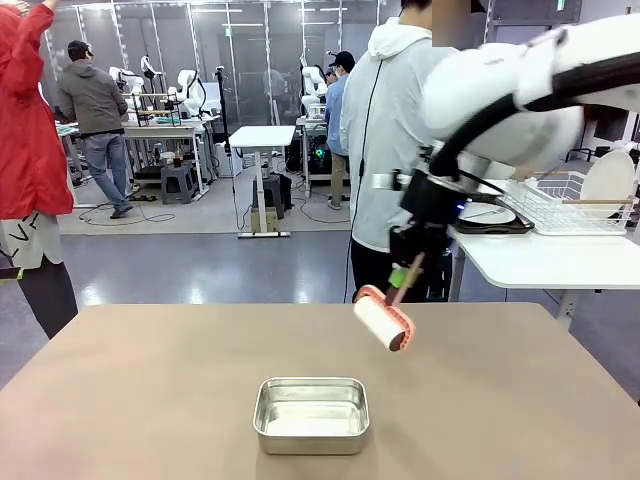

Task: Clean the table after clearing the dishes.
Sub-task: When the right (or left) Handle tray is removed, use the right hand (or left hand) to clean the right (or left) side of the table with the Lint Roller.

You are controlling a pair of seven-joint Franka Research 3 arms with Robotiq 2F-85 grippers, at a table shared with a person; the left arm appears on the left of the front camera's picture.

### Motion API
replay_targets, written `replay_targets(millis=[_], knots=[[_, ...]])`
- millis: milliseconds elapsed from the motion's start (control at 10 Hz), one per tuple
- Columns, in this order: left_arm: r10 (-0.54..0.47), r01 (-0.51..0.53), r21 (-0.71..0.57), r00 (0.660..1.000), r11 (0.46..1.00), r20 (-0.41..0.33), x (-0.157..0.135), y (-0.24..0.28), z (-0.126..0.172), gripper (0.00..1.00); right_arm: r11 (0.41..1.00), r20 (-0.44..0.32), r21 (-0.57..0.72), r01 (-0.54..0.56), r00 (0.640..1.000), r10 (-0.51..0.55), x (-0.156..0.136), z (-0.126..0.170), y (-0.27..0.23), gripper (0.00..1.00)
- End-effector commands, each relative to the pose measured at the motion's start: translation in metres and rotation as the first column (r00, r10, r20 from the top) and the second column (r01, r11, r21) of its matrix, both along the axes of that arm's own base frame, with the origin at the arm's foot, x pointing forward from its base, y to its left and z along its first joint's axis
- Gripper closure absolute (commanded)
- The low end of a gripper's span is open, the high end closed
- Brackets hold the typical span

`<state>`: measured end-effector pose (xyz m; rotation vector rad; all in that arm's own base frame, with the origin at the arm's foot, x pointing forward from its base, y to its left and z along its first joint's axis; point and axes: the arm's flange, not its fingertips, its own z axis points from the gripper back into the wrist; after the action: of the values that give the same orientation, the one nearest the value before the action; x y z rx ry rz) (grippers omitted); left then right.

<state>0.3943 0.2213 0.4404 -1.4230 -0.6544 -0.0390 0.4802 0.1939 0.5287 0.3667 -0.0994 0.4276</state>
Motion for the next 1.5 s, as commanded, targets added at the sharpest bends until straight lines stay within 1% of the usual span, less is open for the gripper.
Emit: replay_targets(millis=[0,100,200,300,600,700,800,900,1000,1100,1300,1400], knots=[[0.001,-0.001,0.0,1.0,1.0,0.0,-0.004,0.0,0.002,0.0,0.953,-0.059,0.176,0.247,0.969,-0.24,-0.008,-0.025,-0.023,1.0],[0.001,-0.001,0.0,1.0,1.0,0.0,-0.004,0.0,0.002,0.0,0.93,-0.117,0.198,0.31,0.949,-0.292,0.0,-0.04,-0.035,1.0],[0.001,-0.001,0.0,1.0,1.0,0.0,-0.004,0.0,0.002,0.0,0.928,-0.115,0.197,0.315,0.948,-0.297,0.004,-0.051,-0.04,1.0],[0.001,-0.001,0.0,1.0,1.0,0.0,-0.004,0.0,0.002,0.0,0.965,-0.105,0.126,0.232,0.97,-0.22,0.0,-0.031,-0.047,1.0],[0.001,-0.001,0.0,1.0,1.0,0.0,-0.004,0.0,0.002,0.0,0.965,-0.105,0.126,0.232,0.97,-0.22,0.0,-0.031,-0.047,1.0],[0.001,-0.001,0.0,1.0,1.0,0.0,-0.004,0.0,0.002,0.0,0.957,-0.117,0.142,0.254,0.964,-0.238,0.002,-0.039,-0.05,0.79],[0.001,-0.001,0.0,1.0,1.0,0.0,-0.004,0.0,0.002,0.0,0.96,-0.11,0.137,0.242,0.967,-0.228,0.002,-0.035,-0.048,0.79],[0.001,-0.001,0.0,1.0,1.0,0.0,-0.004,0.0,0.002,0.0,0.948,-0.146,0.159,0.276,0.956,-0.254,0.013,-0.053,-0.05,0.79],[0.001,-0.001,0.0,1.0,1.0,0.0,-0.004,0.0,0.002,0.0,0.93,-0.159,0.184,0.319,0.943,-0.292,0.017,-0.07,-0.055,0.79],[0.001,-0.001,0.0,1.0,1.0,0.0,-0.004,0.0,0.002,0.0,0.911,-0.155,0.199,0.36,0.93,-0.334,0.018,-0.082,-0.062,0.79],[0.001,-0.001,0.0,1.0,1.0,0.0,-0.004,0.0,0.002,0.0,0.882,-0.228,0.212,0.421,0.899,-0.374,0.029,-0.104,-0.072,0.79],[0.001,-0.001,0.0,1.0,1.0,0.0,-0.004,0.0,0.002,0.0,0.864,-0.249,0.209,0.459,0.879,-0.407,0.04,-0.114,-0.076,0.79]])
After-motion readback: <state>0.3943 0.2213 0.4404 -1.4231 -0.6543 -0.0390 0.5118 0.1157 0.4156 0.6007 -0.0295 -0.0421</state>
